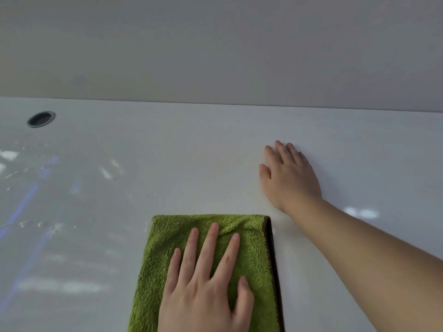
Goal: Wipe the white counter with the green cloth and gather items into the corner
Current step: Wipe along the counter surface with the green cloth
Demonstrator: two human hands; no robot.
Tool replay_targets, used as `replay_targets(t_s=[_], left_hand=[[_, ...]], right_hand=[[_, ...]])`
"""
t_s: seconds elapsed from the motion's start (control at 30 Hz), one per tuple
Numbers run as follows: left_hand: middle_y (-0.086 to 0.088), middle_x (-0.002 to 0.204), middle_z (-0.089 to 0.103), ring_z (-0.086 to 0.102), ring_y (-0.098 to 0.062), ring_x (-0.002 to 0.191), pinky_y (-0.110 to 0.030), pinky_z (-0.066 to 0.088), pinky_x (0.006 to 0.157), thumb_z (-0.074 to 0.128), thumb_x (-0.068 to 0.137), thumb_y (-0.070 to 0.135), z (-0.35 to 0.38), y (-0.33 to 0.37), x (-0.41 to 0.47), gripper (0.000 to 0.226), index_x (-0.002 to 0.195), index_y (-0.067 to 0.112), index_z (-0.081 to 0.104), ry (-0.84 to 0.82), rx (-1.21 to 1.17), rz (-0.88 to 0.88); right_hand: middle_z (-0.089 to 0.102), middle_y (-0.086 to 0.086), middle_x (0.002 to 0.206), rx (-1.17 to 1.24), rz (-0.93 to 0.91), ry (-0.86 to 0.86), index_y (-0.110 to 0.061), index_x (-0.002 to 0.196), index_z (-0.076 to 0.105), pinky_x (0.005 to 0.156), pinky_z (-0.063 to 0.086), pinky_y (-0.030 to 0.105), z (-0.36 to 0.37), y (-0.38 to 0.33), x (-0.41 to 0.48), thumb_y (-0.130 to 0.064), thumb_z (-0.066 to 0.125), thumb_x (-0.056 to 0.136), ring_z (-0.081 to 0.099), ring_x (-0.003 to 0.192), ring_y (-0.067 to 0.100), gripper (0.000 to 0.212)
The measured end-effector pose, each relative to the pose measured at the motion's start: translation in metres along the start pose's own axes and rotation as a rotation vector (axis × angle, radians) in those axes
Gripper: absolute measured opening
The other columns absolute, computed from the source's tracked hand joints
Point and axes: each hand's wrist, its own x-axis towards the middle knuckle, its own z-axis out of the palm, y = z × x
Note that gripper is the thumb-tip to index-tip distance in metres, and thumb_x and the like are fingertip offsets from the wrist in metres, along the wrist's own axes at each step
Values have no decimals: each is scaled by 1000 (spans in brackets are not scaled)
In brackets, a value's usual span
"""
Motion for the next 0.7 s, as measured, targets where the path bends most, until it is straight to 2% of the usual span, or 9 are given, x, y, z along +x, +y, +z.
replay_targets(t_s=[0.17,0.27,0.33,0.4,0.47,0.53,0.7], left_hand=[[7,151,49,46,-29,139,-47,32,108,52,70,53,-4,0,20,65,133,41,63,-28,-16,-27],[10,154,44,41,-25,143,-46,28,112,49,75,53,-6,-4,43,63,136,45,59,-59,-30,-39],[16,159,33,27,-18,149,-43,20,117,43,82,56,-7,-9,64,60,142,51,49,-79,-41,-66],[24,163,9,1,-9,153,-37,4,123,29,89,62,-5,-16,87,59,148,61,26,-83,-16,-82],[28,163,-7,-18,-4,150,-32,-12,122,16,90,67,-1,-23,109,59,149,65,8,-63,-4,-91],[28,163,-10,-21,-4,149,-32,-15,121,9,90,68,-1,-29,130,59,149,64,2,-54,5,-91],[24,164,-6,-16,-7,151,-36,-10,123,6,91,67,-1,-41,184,60,151,60,2,-59,13,-69]], right_hand=[[7,0,164,-2,0,-5,-25,154,16,121,4,39,-2,-1,-1,-45,18,98,2,150,20,58],[10,0,164,-9,2,3,-25,154,19,121,5,39,-2,-2,-2,-44,19,98,4,150,20,59],[9,0,164,-18,5,7,-25,154,18,121,5,38,-2,-1,-3,-45,17,97,3,150,20,60],[8,-1,164,-26,4,0,-25,154,17,121,4,38,-2,-1,-3,-46,14,96,2,150,19,62],[5,-2,164,-20,9,-10,-26,155,15,121,2,37,-2,0,-3,-47,12,96,0,150,18,62],[5,-3,164,-11,10,-15,-27,155,15,121,2,36,-3,0,-3,-48,11,97,-1,150,17,62],[8,-3,164,-19,4,-16,-27,154,19,122,3,36,-6,-1,-5,-49,4,92,1,150,18,67]])
